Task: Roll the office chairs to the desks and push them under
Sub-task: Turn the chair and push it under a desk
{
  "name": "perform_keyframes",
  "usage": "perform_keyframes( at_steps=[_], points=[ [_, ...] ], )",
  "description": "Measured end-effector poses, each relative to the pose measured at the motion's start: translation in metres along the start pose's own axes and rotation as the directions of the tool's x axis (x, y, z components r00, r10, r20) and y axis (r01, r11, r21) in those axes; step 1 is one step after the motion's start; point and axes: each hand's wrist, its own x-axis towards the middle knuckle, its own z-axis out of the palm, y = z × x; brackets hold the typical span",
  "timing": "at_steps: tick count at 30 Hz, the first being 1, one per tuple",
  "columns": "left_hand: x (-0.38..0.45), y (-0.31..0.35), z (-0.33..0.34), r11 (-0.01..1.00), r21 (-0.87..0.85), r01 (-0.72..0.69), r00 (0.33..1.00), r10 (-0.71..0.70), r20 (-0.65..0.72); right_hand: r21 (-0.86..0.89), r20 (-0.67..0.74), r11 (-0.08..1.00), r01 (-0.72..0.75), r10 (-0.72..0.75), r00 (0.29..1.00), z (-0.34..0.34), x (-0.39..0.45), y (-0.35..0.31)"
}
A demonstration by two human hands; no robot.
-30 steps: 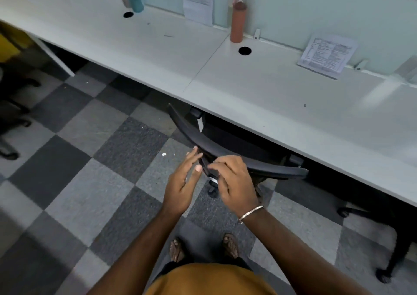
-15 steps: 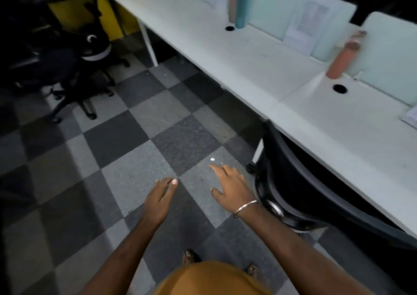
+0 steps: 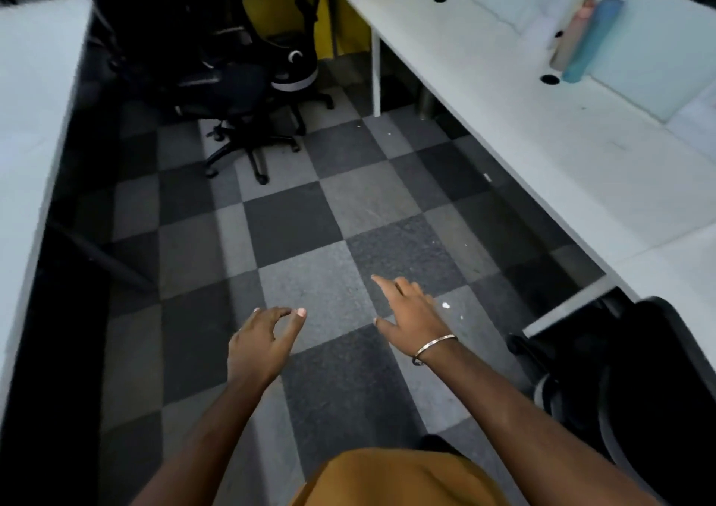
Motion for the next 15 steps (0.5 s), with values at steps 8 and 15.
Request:
perform_keyframes(
  at_steps=[8, 15],
  points=[
    [0.102, -0.013, -0.020, 0.998, 0.053, 0.024, 0.999, -0.025, 0.031, -0.019, 0.054, 0.998, 0.056, -0.055, 0.997, -0.002, 0.131, -0.014],
    [0.216, -0.016, -0.050, 0.995, -0.033, 0.094, 0.991, -0.090, 0.097, 0.050, 0.095, 0.994, 0.099, -0.103, 0.990, -0.014, 0.270, -0.020]
  ],
)
